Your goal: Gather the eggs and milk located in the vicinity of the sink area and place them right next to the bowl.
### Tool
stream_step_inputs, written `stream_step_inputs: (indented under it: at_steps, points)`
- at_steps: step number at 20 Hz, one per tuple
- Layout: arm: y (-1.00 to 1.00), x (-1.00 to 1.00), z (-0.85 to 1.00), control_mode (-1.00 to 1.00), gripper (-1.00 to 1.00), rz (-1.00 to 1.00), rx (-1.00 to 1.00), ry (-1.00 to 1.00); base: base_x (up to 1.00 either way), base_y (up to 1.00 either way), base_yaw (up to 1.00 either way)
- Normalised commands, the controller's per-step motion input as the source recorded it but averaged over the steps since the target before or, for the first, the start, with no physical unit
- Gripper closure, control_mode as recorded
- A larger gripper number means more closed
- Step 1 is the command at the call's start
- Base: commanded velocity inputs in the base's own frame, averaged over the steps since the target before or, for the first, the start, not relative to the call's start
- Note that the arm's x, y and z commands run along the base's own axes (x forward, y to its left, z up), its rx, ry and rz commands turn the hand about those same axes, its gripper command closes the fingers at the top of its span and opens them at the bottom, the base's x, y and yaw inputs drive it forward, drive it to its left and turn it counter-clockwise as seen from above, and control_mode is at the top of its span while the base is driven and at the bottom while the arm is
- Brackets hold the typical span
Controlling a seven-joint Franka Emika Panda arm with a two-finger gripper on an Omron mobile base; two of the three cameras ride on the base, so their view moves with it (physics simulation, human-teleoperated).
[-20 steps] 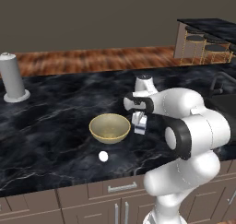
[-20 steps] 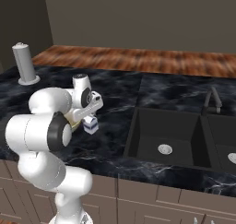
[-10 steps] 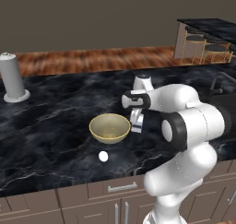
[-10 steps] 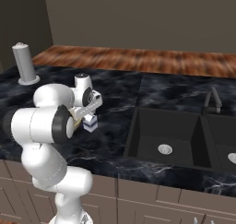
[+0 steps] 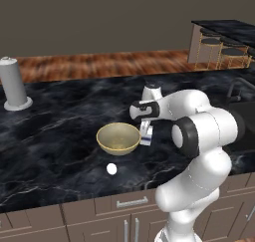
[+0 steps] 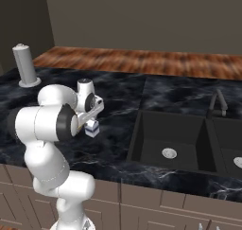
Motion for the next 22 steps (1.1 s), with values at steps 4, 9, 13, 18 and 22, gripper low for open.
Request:
stream_step_inputs:
  at_steps: [4,9,13,18,22]
  points:
    - [0.0,0.0,-0.07,-1.0,1.0,0.0,0.0,0.0,0.0,0.0,0.0]
    - [0.0,0.0,-0.13,-1.0,-1.0,0.0,0.0,0.0,0.0,0.0,0.0]
    - [0.0,0.0,-0.06,-1.0,-1.0,0.01,0.0,0.0,0.0,0.0,0.0]
    - [0.0,0.0,0.0,-1.0,-1.0,0.01,0.0,0.0,0.0,0.0,0.0]
    - [0.0,0.0,0.01,-1.0,-1.0,0.0,0.0,0.0,0.0,0.0,0.0]
